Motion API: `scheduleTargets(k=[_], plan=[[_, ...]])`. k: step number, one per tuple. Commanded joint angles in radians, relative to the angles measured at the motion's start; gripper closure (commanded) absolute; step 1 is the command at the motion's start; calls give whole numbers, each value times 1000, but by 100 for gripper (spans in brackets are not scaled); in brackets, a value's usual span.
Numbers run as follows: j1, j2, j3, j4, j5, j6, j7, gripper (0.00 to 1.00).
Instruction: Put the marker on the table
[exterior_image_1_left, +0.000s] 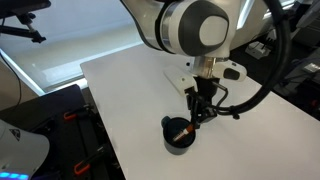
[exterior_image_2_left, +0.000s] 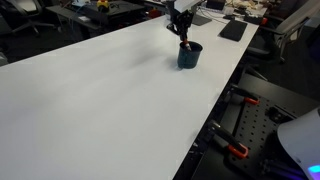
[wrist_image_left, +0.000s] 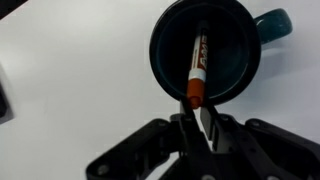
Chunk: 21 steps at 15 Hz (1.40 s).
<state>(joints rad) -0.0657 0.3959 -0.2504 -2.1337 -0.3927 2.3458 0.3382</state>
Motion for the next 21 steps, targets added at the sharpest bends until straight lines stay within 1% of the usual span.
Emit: scheduleTargets(k=[1,10,16,17,18,19,21], plan=[[18,-2,-10,-17,-29,16,29,96],[35,-5,0,41,-5,15,51,96],[34,-5,2,93,7,21,70,96],[25,-4,11,100,28,9,49,96],[25,-6,12,96,29,5,33,86],[26,-11,11,85,24,7,27,61],[26,-25,5,62,17,0,26,60]])
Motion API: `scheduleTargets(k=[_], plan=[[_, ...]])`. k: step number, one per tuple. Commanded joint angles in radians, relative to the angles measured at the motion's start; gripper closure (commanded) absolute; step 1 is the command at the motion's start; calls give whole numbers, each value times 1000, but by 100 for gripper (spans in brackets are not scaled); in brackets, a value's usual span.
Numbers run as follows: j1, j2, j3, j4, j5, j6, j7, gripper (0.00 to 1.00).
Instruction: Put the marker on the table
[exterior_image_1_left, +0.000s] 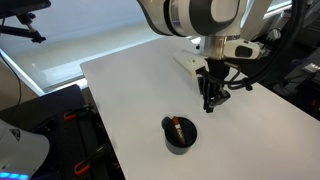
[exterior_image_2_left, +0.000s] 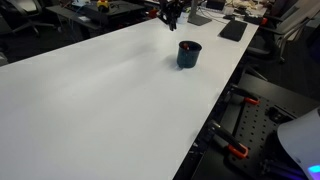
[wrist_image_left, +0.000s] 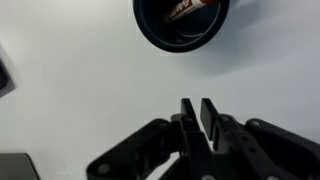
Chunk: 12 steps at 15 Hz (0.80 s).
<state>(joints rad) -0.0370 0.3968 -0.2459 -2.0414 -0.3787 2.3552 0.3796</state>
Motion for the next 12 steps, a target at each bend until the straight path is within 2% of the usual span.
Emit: scheduleTargets(k=[1,2,3,4,5,6,7,8,9,12], plan=[[-3,-33,-4,-41,-4,-6,-10,60],[-6,-43,-9,-55,-10,-1,-11,62],[-8,-50,-14,-64,-12,-3,-10,70],[-11,-58,-20,-73,-16,-4,-9,87],[-14,-67,-24,-84,-20,-4,-13,91],[-19,-85,-27,-103,-23,-5,-25,99],[-23,-103,-31,-122,-31,1,-33,100],[-27,-128,-37,-151,-48,20,-39,95],[-31,-147,-39,-169,-60,21,-54,73],[-49,-214,-32,-231,-92,33,-108,61]])
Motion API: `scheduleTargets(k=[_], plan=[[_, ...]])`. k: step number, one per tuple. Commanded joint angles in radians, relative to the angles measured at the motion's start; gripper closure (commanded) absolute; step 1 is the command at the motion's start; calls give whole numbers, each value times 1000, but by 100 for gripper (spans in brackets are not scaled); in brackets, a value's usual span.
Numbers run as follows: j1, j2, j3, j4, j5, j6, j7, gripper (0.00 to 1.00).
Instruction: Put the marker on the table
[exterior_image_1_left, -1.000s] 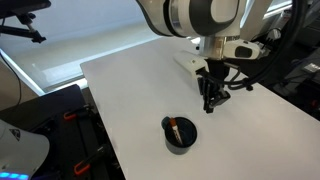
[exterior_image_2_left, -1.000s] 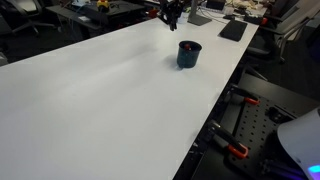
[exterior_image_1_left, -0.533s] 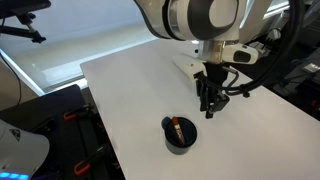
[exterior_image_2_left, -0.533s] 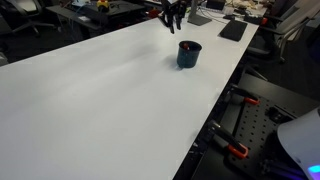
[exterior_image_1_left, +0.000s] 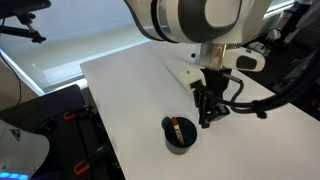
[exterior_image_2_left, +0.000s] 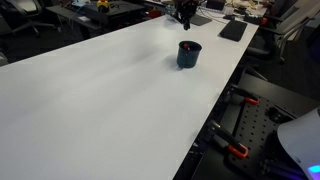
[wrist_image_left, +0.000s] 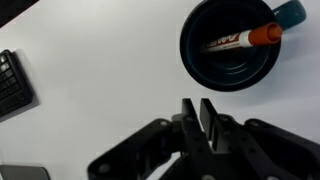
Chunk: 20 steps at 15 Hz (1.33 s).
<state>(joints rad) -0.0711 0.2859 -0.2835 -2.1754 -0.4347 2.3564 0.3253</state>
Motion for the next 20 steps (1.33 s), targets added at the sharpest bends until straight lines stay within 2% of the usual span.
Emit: scheduleTargets(k=[1,8,12,20], plan=[[-19,-121,10,-114,-46,37,-74,53],[-39,-140,73,-172,9,16,-321,1],[-41,-97,105,-161,41,-5,-417,0],[-42,-32,102,-121,41,-11,-386,0]])
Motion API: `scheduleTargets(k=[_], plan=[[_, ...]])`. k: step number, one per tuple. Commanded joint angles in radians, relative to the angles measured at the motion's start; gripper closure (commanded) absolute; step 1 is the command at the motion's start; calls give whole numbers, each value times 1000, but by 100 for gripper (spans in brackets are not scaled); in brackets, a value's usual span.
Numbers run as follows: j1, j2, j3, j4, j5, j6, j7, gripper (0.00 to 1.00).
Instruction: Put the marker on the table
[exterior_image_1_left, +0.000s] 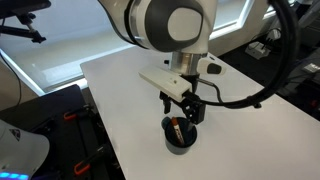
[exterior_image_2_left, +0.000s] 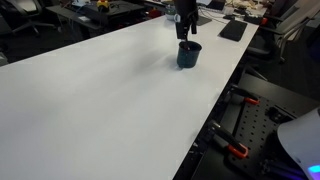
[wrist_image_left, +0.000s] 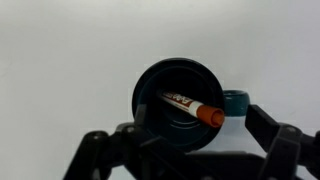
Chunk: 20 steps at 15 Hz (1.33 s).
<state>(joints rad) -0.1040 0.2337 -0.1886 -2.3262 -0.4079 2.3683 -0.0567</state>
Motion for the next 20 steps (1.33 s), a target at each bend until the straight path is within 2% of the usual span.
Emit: scheduleTargets(k=[1,2,4,5,6,10,11,12,14,20], plan=[[-10,26,7,33,15,-24,0,0],[-10,34,6,39,14,-23,9,5],[-10,45,5,47,13,-23,13,21],[-9,50,5,51,13,-24,16,22],[-9,55,4,56,13,-24,17,29],[-7,66,3,65,12,-28,20,3],[-6,68,3,67,12,-29,22,3],[-6,70,3,68,12,-27,24,21],[-5,76,3,72,10,-26,26,31],[-3,83,2,80,9,-24,31,78]])
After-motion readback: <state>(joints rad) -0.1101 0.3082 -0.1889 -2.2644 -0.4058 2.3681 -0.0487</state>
